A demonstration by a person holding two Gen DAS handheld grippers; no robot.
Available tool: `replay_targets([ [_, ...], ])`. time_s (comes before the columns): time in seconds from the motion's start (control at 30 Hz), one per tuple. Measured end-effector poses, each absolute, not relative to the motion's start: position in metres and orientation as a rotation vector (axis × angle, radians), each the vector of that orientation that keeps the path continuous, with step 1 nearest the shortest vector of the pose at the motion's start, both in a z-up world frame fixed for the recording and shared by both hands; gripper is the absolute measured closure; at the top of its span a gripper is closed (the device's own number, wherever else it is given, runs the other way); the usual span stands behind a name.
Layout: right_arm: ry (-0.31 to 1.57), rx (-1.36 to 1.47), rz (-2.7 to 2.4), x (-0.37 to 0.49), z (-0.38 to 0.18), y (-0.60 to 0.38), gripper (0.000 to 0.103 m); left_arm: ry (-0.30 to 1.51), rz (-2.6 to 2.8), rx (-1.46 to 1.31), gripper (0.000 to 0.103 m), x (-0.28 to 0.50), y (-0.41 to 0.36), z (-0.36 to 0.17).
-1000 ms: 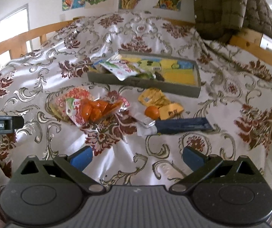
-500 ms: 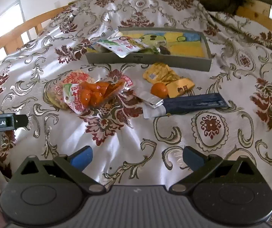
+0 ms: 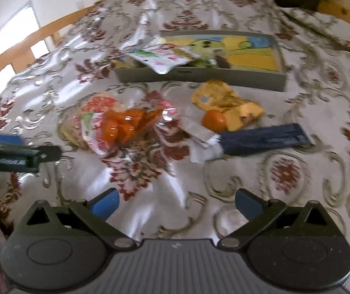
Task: Organize snacks
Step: 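Close the left tool on the rice-cracker block while the right tool grasps the orange sausage bag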
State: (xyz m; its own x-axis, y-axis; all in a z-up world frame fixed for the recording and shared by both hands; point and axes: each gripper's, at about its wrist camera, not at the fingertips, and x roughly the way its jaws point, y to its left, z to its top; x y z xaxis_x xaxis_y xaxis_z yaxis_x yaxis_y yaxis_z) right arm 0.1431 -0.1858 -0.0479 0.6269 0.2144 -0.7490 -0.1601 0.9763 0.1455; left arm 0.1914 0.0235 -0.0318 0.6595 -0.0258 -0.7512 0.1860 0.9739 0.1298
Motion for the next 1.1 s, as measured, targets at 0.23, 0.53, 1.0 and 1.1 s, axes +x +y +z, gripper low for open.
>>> replay_targets([
  [0.23,0.819,0.060,0.336,0.165,-0.053,-0.173,0.000,0.785,-0.192,0.489,0.001,0.209,0.021,-0.051],
  [0.53,0.777,0.216,0.424,0.195,-0.056,-0.175,0.002,0.698,-0.307,0.627,0.001,0.205,-0.004,-0.066],
  [1.0,0.837,0.361,0.428,0.247,-0.079,-0.159,0.007,0.645,-0.341,0.633,0.006,0.228,-0.013,-0.084],
  [1.1,0.842,0.390,0.417,0.254,-0.085,-0.159,0.008,0.664,-0.368,0.576,0.015,0.232,-0.012,-0.084],
])
